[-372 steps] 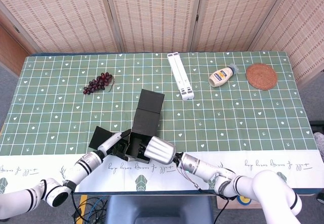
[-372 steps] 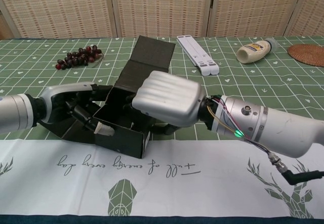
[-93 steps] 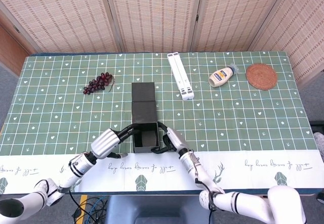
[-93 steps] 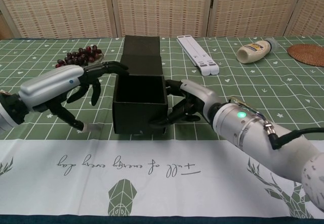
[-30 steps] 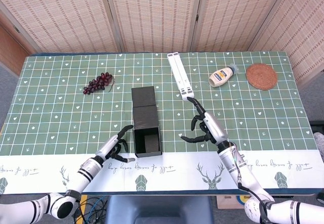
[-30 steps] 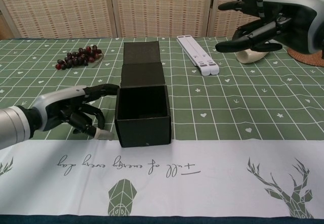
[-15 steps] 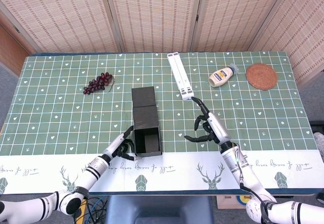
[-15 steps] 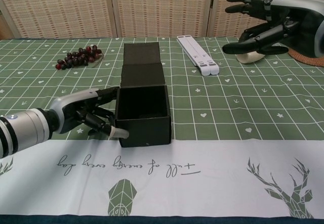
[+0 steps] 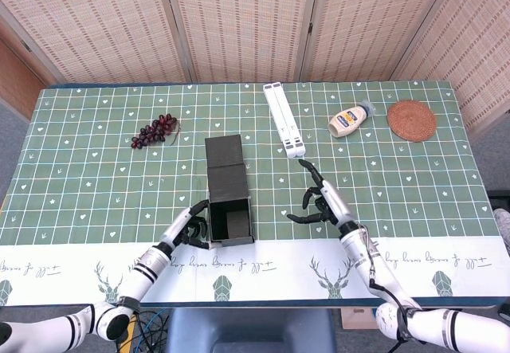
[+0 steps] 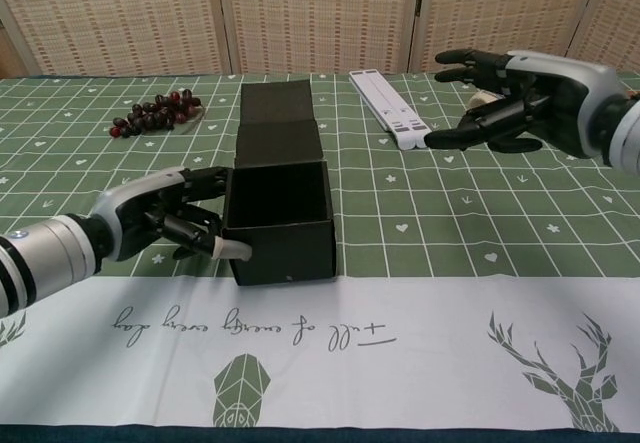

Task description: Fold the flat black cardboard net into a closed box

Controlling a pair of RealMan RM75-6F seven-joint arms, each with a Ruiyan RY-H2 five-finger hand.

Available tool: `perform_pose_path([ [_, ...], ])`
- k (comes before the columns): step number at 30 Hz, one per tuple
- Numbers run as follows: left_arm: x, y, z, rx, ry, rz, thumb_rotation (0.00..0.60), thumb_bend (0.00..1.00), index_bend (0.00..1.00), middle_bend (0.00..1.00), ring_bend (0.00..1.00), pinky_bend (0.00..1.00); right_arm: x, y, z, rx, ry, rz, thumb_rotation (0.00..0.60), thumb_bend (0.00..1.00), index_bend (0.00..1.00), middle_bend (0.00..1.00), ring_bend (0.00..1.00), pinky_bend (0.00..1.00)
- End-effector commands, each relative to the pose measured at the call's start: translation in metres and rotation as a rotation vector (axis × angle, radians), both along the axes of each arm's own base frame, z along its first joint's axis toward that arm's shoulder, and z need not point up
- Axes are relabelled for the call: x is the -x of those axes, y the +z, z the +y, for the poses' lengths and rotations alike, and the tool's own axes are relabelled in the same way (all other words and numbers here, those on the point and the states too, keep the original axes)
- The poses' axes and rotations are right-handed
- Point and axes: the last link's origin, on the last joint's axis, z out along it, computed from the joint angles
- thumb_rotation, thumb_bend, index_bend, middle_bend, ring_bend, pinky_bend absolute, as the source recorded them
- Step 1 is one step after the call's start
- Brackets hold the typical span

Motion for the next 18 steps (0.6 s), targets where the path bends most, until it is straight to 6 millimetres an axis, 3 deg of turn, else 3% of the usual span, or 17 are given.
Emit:
perform_pose_path([
  [1,0.002,0.012,0.0,0.008,-0.021,-0.014,0.6,0.05,0.32,0.27,0.66,0.84,-0.004,-0.018,-0.009,-0.04,-0.024,0.0,0.6,0.11,0.0,0.0,0.61,1.0],
  [10,-0.004,0.042,-0.012,0.004,-0.088,-0.033,0.6,0.05,0.31,0.27,0.66,0.84,-0.031,-0.056,-0.038,-0.066,-0.031,0.001,0.6,0.13,0.0,0.03,0.61,1.0],
  [18,-0.017,0.049,-0.028,0.041,-0.146,-0.035,0.6,0.05,0.31,0.27,0.66,0.84,-0.066,-0.08,-0.055,-0.076,-0.015,-0.03,0.6,0.15,0.0,0.03,0.61,1.0],
])
